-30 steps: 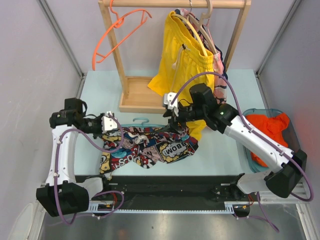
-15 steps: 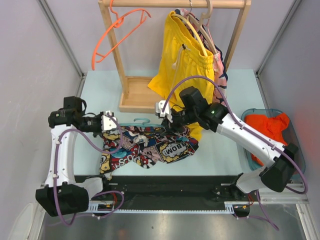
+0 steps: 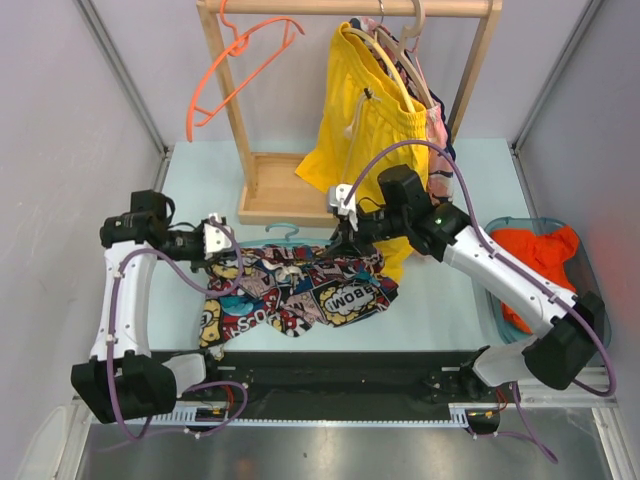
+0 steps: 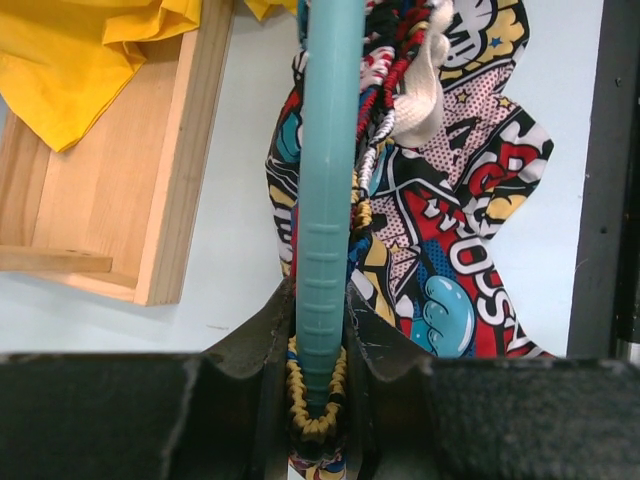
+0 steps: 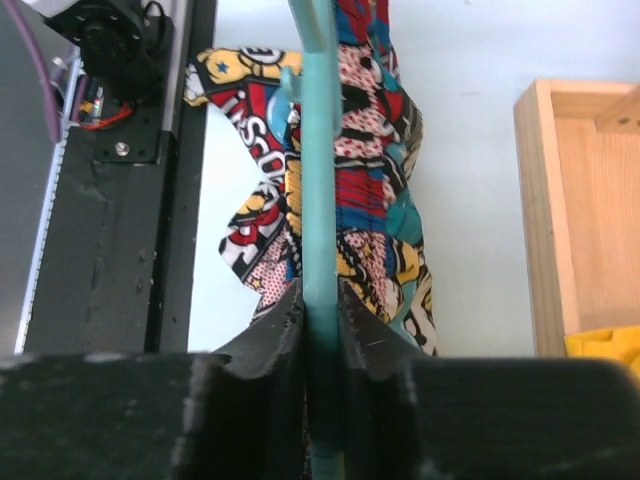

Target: Place the shorts on the hanger

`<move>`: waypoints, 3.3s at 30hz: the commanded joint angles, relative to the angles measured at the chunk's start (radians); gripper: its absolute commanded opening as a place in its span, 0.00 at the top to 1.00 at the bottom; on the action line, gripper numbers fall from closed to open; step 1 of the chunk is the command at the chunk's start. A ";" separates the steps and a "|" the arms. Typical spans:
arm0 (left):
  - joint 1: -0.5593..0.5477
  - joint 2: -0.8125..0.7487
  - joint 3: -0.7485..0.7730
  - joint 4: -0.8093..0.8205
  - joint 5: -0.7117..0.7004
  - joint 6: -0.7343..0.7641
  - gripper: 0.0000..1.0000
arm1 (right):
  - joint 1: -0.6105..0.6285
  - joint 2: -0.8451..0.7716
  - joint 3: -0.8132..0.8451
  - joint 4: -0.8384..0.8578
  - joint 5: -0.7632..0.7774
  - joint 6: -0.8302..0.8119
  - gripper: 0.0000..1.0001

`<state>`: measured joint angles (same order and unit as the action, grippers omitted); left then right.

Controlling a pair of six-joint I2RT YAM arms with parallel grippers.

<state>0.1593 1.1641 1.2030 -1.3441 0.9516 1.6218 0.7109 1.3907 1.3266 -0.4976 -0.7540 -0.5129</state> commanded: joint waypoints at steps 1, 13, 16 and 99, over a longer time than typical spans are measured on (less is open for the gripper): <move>-0.003 0.016 0.020 -0.119 0.131 -0.019 1.00 | -0.004 -0.056 -0.012 0.094 -0.073 0.056 1.00; 0.042 -0.049 0.033 0.302 0.167 -0.652 0.00 | -0.030 -0.171 -0.012 0.166 0.232 0.370 1.00; 0.052 -0.125 -0.006 0.485 0.164 -0.846 0.00 | -0.059 -0.188 -0.010 0.140 0.312 0.430 1.00; -0.494 -0.278 0.076 0.858 -0.714 -1.933 0.00 | -0.145 0.438 0.821 0.297 1.032 1.008 0.89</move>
<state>-0.3939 0.8539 1.1969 -0.3794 0.2691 -0.3119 0.5720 1.8458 2.1410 -0.2150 0.2768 0.4706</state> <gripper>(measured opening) 0.996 0.143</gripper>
